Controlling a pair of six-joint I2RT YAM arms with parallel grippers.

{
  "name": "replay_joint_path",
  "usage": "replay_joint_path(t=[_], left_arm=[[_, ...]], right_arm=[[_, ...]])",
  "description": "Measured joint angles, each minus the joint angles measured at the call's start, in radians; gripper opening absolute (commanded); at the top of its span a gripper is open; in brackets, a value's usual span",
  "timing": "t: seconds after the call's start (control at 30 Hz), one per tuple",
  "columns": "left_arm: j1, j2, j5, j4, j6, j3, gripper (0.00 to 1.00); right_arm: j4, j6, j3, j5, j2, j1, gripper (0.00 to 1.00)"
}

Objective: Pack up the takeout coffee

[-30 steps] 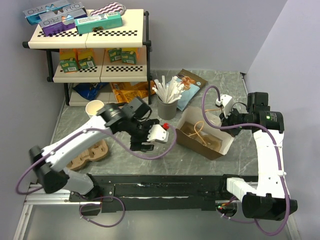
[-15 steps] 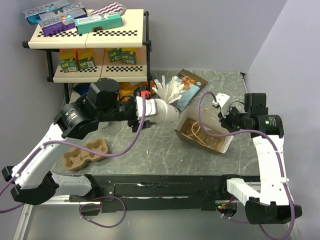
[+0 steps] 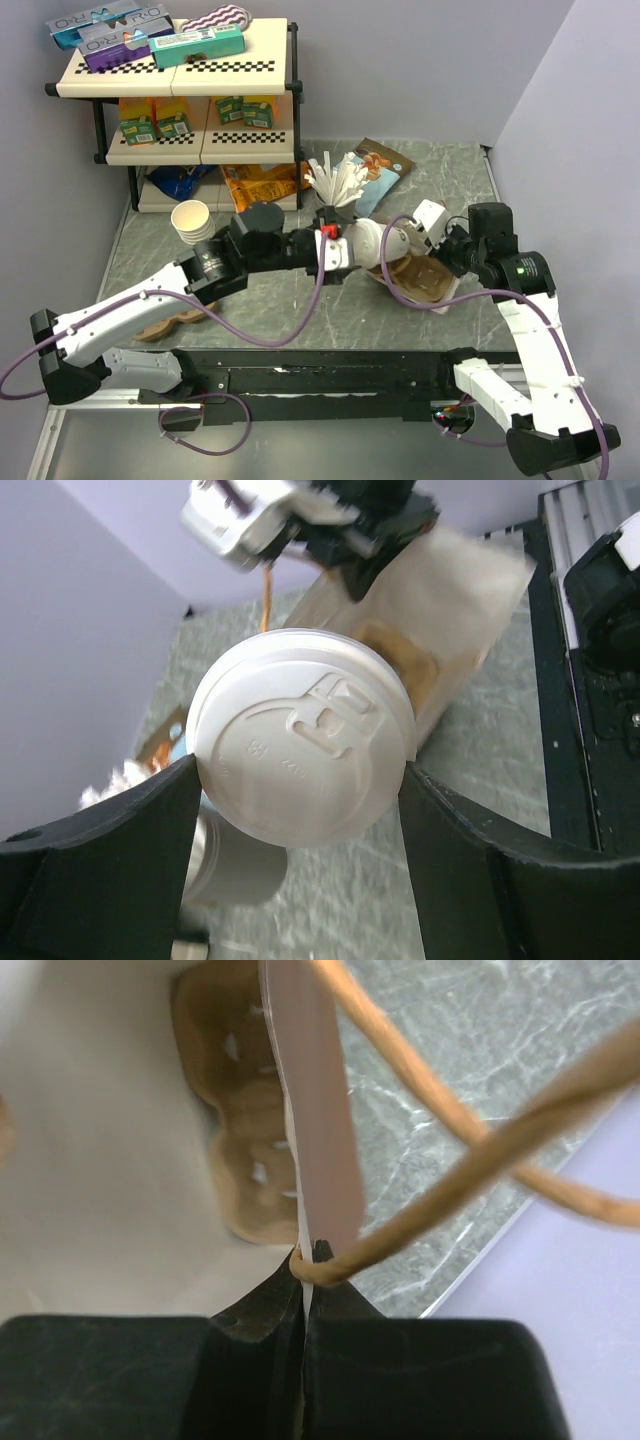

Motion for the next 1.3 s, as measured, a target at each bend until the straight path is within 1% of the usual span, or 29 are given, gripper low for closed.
replay_joint_path(t=[0.1, 0.27, 0.47, 0.7, 0.83, 0.97, 1.13, 1.3], left_arm=[[-0.036, 0.007, -0.001, 0.072, 0.014, -0.031, 0.01], [-0.069, 0.007, -0.004, 0.137, 0.034, -0.066, 0.01], [-0.072, 0.021, -0.003, 0.138, 0.051, -0.063, 0.01], [-0.103, 0.136, -0.041, 0.094, 0.087, -0.016, 0.01], [-0.126, 0.163, -0.082, 0.074, 0.145, -0.016, 0.01], [-0.136, 0.165, -0.117, 0.091, 0.212, -0.017, 0.01], [-0.146, 0.177, -0.140, 0.121, 0.274, -0.017, 0.01], [-0.159, 0.223, -0.143, 0.122, 0.335, -0.014, 0.01]], right_arm=[[0.018, 0.011, 0.000, 0.023, 0.000, 0.012, 0.00], [0.022, 0.026, 0.000, 0.053, -0.001, 0.014, 0.00], [0.024, 0.027, 0.000, 0.057, -0.006, 0.014, 0.00], [0.030, 0.025, 0.005, 0.056, -0.005, 0.017, 0.00], [0.029, 0.025, 0.007, 0.043, -0.004, 0.023, 0.00], [0.022, 0.025, 0.007, 0.018, -0.004, 0.027, 0.00], [0.011, 0.025, 0.007, -0.003, -0.004, 0.033, 0.00], [0.005, 0.025, 0.007, -0.010, -0.004, 0.034, 0.00]])
